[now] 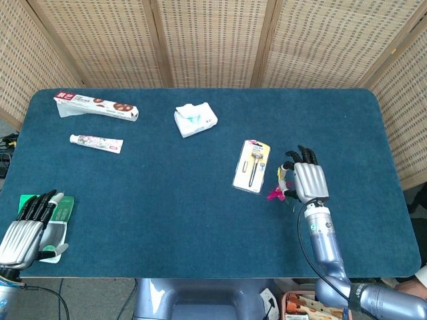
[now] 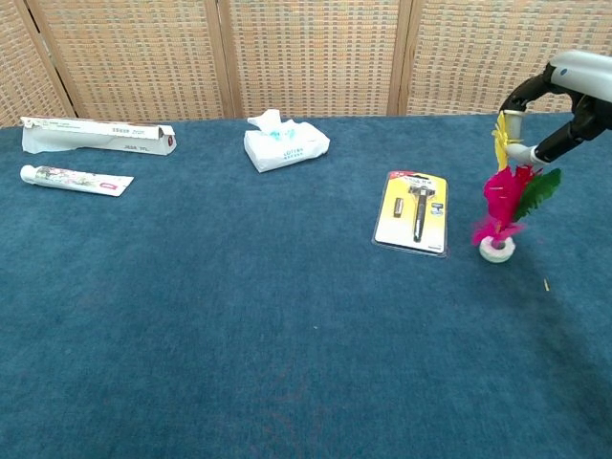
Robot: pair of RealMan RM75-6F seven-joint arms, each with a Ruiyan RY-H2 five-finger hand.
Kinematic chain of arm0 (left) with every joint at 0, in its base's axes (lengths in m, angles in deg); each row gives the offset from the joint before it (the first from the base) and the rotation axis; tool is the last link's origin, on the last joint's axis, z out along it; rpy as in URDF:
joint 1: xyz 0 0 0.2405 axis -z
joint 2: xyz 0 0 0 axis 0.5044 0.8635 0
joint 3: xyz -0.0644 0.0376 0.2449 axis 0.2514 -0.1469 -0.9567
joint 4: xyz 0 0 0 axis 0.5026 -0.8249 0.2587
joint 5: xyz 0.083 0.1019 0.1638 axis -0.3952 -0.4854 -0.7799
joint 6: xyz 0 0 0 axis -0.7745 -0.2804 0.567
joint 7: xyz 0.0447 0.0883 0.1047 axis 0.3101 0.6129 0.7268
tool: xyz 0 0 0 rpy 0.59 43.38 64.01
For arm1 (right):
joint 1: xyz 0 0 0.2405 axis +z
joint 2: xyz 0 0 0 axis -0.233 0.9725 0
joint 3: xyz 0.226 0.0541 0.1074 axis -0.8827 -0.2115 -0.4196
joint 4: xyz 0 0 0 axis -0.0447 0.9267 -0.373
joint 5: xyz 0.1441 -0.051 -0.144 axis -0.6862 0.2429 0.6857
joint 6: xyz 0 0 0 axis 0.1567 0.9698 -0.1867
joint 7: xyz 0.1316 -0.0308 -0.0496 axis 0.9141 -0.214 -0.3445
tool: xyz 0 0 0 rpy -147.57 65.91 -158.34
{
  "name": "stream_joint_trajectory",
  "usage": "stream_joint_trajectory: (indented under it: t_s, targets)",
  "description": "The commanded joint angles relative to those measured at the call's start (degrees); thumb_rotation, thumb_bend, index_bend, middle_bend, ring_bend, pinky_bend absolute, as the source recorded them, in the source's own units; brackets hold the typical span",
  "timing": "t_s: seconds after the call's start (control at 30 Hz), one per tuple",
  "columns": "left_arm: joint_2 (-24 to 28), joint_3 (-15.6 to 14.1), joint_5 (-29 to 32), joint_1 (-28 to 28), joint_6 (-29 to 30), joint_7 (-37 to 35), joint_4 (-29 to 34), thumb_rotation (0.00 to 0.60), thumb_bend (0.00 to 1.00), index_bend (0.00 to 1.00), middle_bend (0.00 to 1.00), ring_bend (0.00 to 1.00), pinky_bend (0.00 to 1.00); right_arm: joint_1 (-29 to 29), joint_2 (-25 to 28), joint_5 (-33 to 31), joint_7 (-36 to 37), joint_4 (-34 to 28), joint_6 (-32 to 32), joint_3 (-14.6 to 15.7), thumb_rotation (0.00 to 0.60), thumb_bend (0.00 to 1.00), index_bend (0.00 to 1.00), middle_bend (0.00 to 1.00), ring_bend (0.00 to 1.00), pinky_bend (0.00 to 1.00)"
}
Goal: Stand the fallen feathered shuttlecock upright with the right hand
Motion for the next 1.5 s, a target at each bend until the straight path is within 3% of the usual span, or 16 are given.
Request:
stream_joint_trajectory:
  t_s: [0.03,0.33,0.4,0.53,0.63,0.77,0.97,1.2,1.5]
  targets:
    - [0.0,0.0,0.0,0.0,0.0,0.0,0.0,0.6,0.0,0.0,0.0,0.0,0.0,0.2,-0.2,-0.3,0.2,0.4,-0.1,0.2,0.6,0.39,0.58,0.2,0.0,0.0]
    - [0.1,0.0,0.0,0.0,0.0,-0.2,-0.1,0.6,0.0,0.0,0.0,0.0,0.0,0.6,-1.2,-1.2,0.4,2.5,0.0,0.9,0.6,0.39,0.56,0.2,0.0,0.0]
    - [0.0,0.0,0.0,0.0,0.0,-0.1,-0.1,0.6,0.0,0.0,0.0,0.0,0.0,0.6,-1.1,-0.9,0.8,2.5,-0.1,1.1,0.6,0.39,0.5,0.19,0.0,0.0]
    - [0.0,0.0,0.1,0.0,0.0,0.0,0.0,0.6,0.0,0.0,0.0,0.0,0.0,0.5,-0.4,0.6,1.5,2.5,0.1,1.4,0.6,0.38,0.3,0.04,0.0,0.0]
    - [0.0,0.0,0.1,0.0,0.0,0.1,0.0,0.6,0.0,0.0,0.0,0.0,0.0,0.5,0.3,1.4,0.9,2.2,0.9,1.6,0.6,0.36,0.17,0.0,0.0,0.0]
    - [0.0,0.1,0.2,0.0,0.0,0.0,0.0,0.6,0.0,0.0,0.0,0.0,0.0,0.0,1.5,1.8,0.5,0.6,2.2,1.4,0.6,0.35,0.09,0.0,0.0,0.0]
    - [0.2,0.2,0.4,-0.1,0.3,-0.5,-0.1,0.6,0.0,0.0,0.0,0.0,0.0,-2.9,5.3,2.7,2.1,-3.8,4.9,2.1,0.6,0.33,0.04,0.0,0.0,0.0]
    - [0.3,0.4,0.9,-0.1,0.2,-0.7,-0.3,0.6,0.0,0.0,0.0,0.0,0.0,-9.4,10.5,11.7,8.1,-6.5,9.1,7.7,0.6,0.3,0.04,0.0,0.0,0.0]
    - [0.4,1.0,2.6,-0.3,0.3,0.4,-0.4,0.6,0.0,0.0,0.0,0.0,0.0,-21.1,16.0,29.2,16.9,0.5,17.0,20.6,0.6,0.29,0.02,0.0,0.0,0.0]
